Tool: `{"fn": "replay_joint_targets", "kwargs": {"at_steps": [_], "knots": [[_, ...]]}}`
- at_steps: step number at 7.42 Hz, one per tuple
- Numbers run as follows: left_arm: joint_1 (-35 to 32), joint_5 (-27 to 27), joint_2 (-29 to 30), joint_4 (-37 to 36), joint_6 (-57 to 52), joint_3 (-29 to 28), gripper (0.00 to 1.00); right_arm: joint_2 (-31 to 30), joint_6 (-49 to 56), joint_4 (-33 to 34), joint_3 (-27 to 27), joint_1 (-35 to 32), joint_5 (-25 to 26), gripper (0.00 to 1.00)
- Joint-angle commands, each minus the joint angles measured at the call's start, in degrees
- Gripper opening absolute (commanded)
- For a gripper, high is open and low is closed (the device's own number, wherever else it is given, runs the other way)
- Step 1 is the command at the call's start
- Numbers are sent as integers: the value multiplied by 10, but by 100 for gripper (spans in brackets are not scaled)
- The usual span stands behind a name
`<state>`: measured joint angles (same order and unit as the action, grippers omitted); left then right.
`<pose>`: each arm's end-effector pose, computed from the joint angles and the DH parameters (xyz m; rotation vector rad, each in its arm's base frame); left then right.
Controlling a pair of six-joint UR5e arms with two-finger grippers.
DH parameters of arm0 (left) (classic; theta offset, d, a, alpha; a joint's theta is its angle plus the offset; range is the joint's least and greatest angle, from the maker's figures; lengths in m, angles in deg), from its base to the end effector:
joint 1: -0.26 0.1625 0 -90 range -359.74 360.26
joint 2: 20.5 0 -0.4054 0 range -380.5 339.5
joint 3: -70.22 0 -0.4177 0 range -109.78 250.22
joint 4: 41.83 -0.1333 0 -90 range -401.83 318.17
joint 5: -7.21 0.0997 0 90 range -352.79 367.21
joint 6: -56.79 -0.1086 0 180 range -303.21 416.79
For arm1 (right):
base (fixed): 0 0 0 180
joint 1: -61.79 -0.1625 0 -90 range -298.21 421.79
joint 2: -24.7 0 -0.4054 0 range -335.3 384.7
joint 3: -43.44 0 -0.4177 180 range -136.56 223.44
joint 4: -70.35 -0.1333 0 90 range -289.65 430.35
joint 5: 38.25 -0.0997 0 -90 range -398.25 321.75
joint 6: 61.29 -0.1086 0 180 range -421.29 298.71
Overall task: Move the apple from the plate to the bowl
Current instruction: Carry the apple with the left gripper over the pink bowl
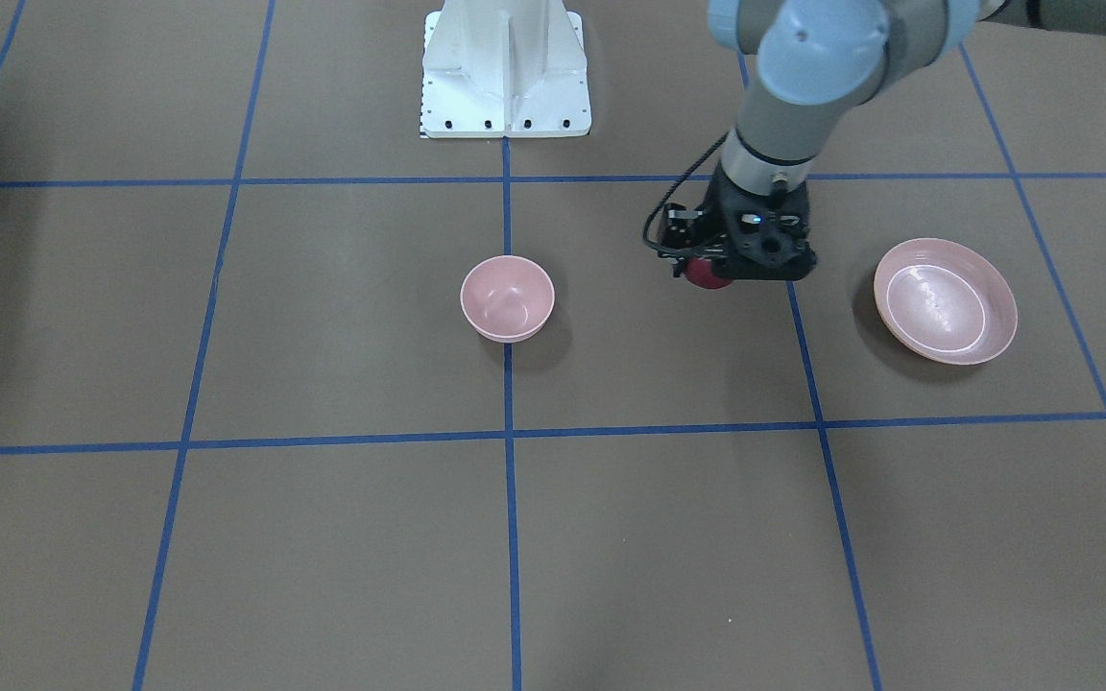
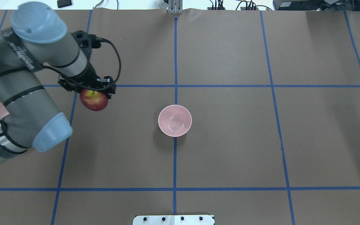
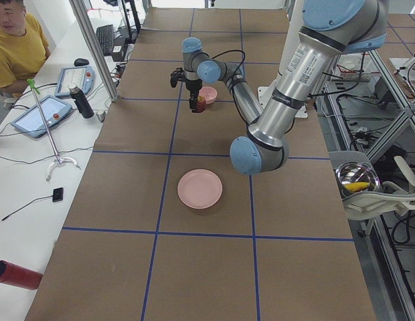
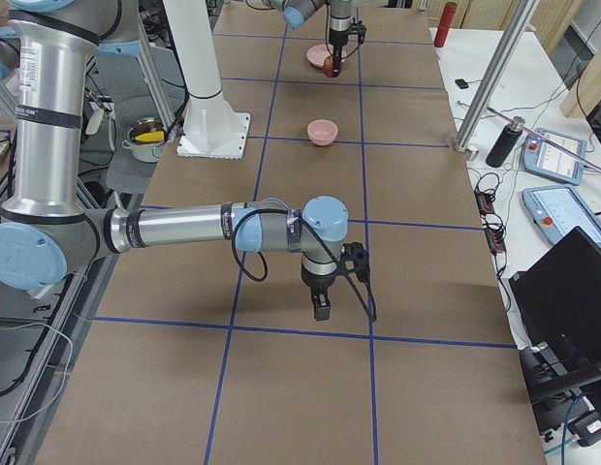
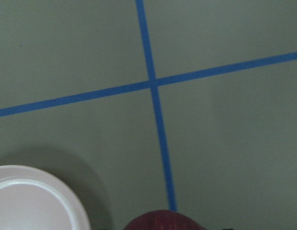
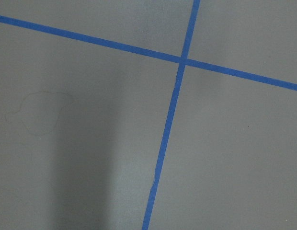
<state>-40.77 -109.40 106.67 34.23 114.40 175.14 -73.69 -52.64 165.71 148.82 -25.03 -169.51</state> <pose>0.4272 -0.4840 0.1708 0.0323 0.7904 0.0117 0.0362 -0.4601 0.5915 0.0617 -0.7193 -0.2077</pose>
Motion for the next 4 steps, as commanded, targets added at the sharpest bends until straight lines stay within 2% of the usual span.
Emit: {"fn": "replay_joint_targets", "kwargs": {"at_steps": [1, 2, 4], "knots": [[60, 42, 142, -7, 106, -118, 0, -1, -1, 0, 0, 0, -1, 100], [75, 56, 191, 9, 129, -184, 0, -1, -2, 0, -1, 0, -2, 100], [103, 67, 205, 125, 155, -277, 0, -1, -2, 0, -1, 0, -4, 100]]}}
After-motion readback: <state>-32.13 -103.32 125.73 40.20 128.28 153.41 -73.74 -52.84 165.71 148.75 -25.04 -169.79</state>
